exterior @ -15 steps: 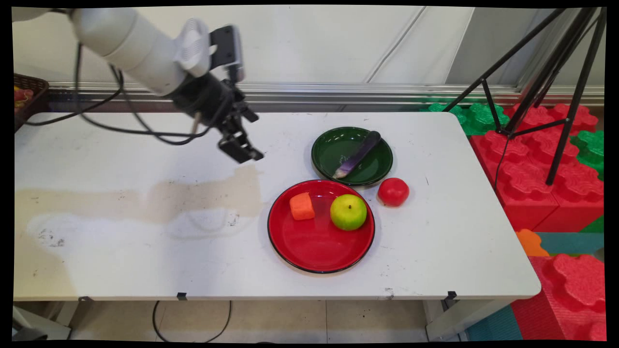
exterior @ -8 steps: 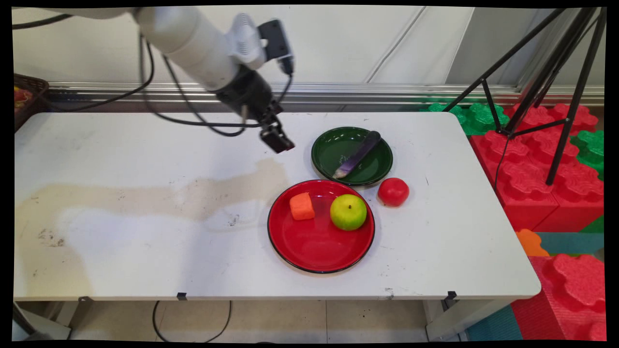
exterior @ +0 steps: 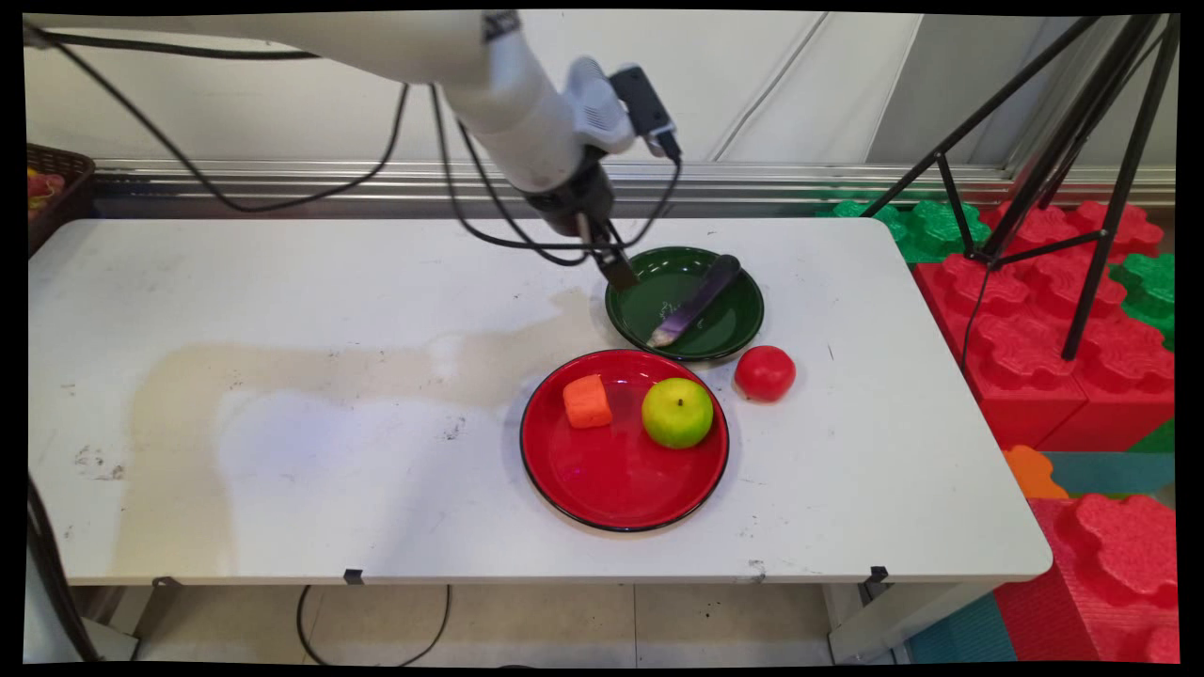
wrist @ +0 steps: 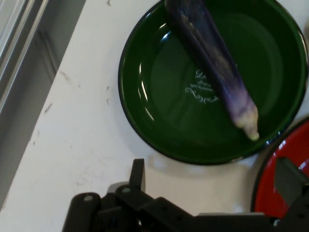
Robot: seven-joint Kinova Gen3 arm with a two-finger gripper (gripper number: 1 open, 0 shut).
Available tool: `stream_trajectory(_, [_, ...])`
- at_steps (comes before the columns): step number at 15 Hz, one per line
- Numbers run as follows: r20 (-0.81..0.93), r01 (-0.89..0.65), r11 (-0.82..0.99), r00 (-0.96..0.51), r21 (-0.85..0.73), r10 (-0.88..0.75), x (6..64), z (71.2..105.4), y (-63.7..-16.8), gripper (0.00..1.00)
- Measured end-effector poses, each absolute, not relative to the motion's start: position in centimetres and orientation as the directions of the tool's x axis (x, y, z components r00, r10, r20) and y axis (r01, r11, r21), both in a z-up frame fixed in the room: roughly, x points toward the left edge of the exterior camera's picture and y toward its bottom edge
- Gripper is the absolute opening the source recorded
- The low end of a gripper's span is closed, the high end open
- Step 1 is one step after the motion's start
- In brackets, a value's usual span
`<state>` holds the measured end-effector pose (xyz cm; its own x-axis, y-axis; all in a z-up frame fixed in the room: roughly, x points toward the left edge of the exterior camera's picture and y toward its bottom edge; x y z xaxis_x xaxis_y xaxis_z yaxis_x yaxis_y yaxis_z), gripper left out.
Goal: Pick up the eggplant from the green plate
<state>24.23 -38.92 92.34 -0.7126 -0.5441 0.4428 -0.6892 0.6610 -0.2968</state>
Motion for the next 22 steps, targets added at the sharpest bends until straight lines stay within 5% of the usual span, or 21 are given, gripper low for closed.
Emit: stream_trajectory(22, [0.505,-0.774,0.596,-0.610,-0.213,-0.611,16.2,79.3,-49.4,1.00])
